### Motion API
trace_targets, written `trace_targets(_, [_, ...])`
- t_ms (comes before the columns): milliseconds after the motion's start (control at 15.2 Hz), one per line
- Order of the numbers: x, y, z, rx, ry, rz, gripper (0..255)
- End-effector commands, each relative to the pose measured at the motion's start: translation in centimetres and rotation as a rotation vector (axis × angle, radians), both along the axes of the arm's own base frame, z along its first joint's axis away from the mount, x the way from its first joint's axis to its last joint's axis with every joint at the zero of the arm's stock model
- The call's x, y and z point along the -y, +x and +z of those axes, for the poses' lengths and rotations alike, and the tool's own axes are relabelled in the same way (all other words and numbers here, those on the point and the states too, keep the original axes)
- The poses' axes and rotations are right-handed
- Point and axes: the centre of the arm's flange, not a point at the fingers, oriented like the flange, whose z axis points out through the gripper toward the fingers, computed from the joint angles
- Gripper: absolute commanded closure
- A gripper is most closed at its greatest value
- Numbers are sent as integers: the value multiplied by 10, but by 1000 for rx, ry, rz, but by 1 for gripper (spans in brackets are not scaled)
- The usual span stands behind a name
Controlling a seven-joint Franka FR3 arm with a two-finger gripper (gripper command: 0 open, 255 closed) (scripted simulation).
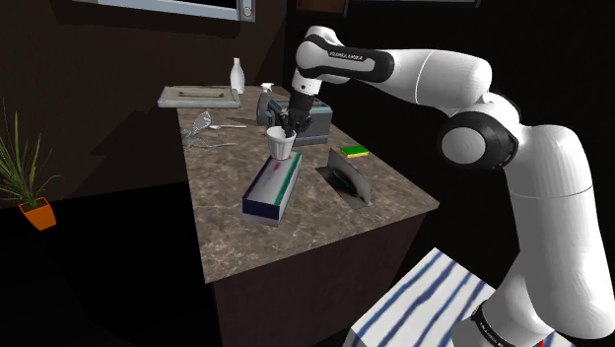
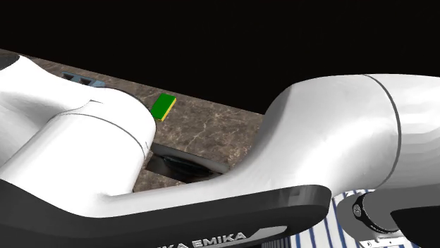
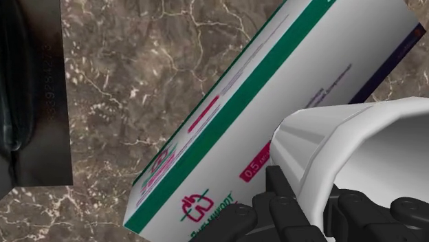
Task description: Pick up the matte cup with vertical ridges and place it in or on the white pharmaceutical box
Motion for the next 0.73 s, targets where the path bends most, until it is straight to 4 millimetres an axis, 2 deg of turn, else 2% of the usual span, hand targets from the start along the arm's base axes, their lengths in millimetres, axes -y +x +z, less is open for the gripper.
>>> trace_targets(0, [0, 0, -10, 1, 0, 0, 255])
trace_targets(528, [0, 0, -54, 1, 0, 0, 255])
trace_targets(660, [0, 0, -54, 1, 0, 0, 255])
